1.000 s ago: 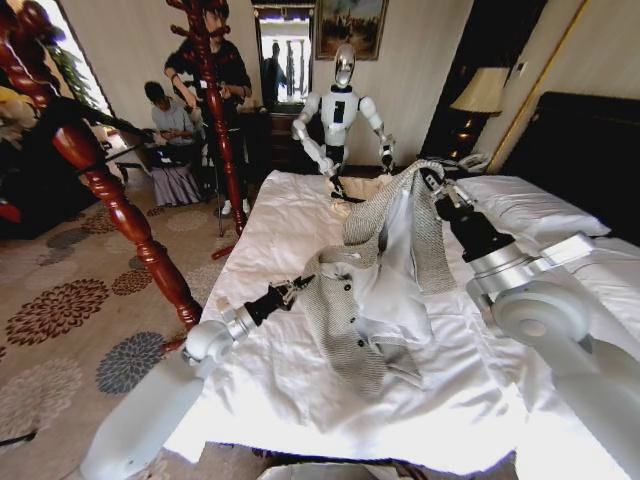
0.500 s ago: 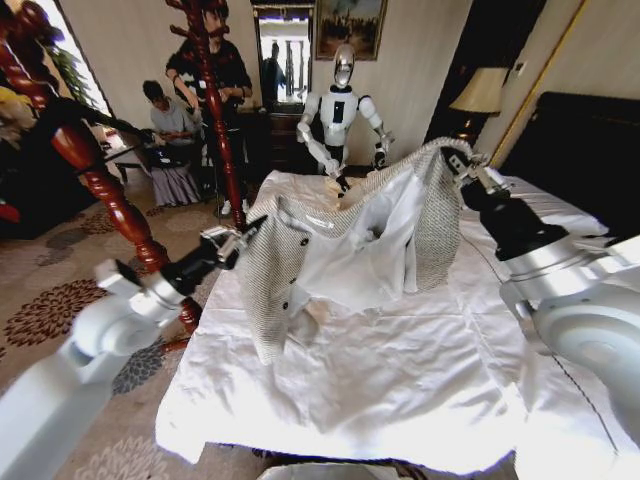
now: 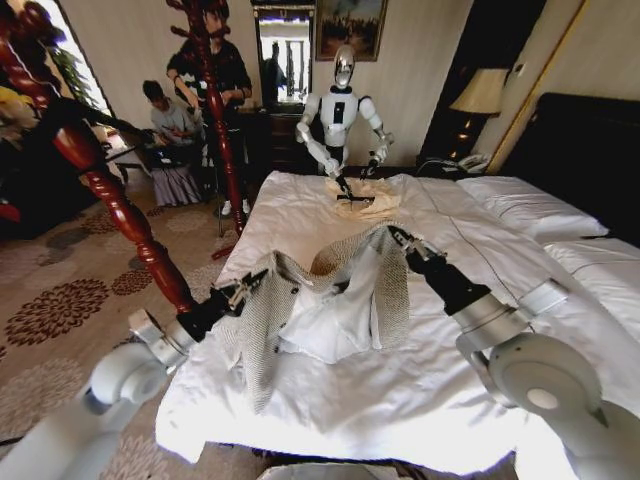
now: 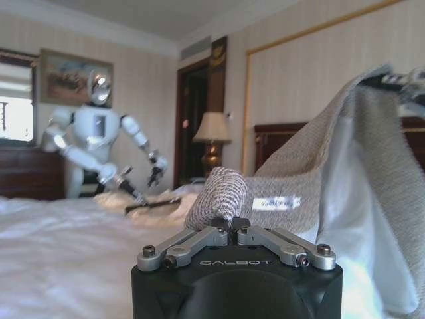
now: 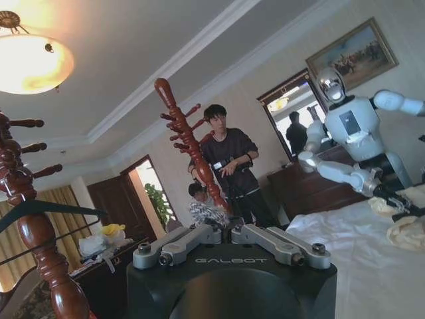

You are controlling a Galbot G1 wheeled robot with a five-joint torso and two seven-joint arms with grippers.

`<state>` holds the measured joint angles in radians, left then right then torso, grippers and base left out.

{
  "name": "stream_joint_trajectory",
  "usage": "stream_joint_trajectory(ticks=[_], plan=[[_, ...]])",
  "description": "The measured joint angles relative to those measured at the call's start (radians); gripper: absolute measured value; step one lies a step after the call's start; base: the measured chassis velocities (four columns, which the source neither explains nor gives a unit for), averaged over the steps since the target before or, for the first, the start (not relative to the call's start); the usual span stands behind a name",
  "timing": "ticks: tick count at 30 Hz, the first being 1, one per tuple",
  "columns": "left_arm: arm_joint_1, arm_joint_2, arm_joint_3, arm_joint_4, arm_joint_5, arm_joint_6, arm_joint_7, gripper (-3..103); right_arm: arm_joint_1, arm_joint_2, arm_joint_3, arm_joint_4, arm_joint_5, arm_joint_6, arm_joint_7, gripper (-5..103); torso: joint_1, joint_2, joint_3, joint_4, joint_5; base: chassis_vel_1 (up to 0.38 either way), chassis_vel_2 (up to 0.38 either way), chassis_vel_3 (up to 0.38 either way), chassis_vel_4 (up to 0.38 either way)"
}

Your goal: Pick up the clothes from the bed and hang them on the clothes hanger.

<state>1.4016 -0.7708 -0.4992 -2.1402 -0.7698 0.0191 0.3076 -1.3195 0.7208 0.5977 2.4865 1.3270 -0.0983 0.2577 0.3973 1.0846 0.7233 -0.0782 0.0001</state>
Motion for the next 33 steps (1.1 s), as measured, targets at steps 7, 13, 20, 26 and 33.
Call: stream_joint_trajectory(ticks=[7,13,20,26,33], plan=[[-0.018,-0.048,0.024,0.020,0.052,0.056,-0.168,24,0.012,0.044,-0.075,-0.017,-0.031,0.011,-0.032,2,0.000,0.000,0.000,0.0001,-0.0002,0.000,0.000,0.000,0.000],[0.053,-0.048,-0.019,-0.090,0.000,0.112,-0.214,40,0.010,0.061,-0.071,-0.012,-0.024,0.046,-0.086,2,0.000,0.000,0.000,0.0004,0.0002,0.000,0.000,0.000,0.000],[0.143,-0.136,0.026,-0.221,0.006,0.175,-0.272,72,0.005,0.076,-0.066,-0.008,-0.026,0.054,-0.103,2,0.000,0.000,0.000,0.0001,0.0000,0.000,0.000,0.000,0.000],[0.236,-0.174,0.017,-0.248,0.274,0.172,-0.296,93,0.004,0.076,-0.064,-0.009,-0.029,0.054,-0.103,2,0.000,0.000,0.000,0.0002,0.0001,0.000,0.000,0.000,0.000],[0.336,-0.208,0.042,-0.260,0.436,0.175,-0.308,100,0.004,0.080,-0.060,-0.012,-0.034,0.054,-0.101,2,0.000,0.000,0.000,0.0002,0.0002,0.000,0.000,0.000,0.000]])
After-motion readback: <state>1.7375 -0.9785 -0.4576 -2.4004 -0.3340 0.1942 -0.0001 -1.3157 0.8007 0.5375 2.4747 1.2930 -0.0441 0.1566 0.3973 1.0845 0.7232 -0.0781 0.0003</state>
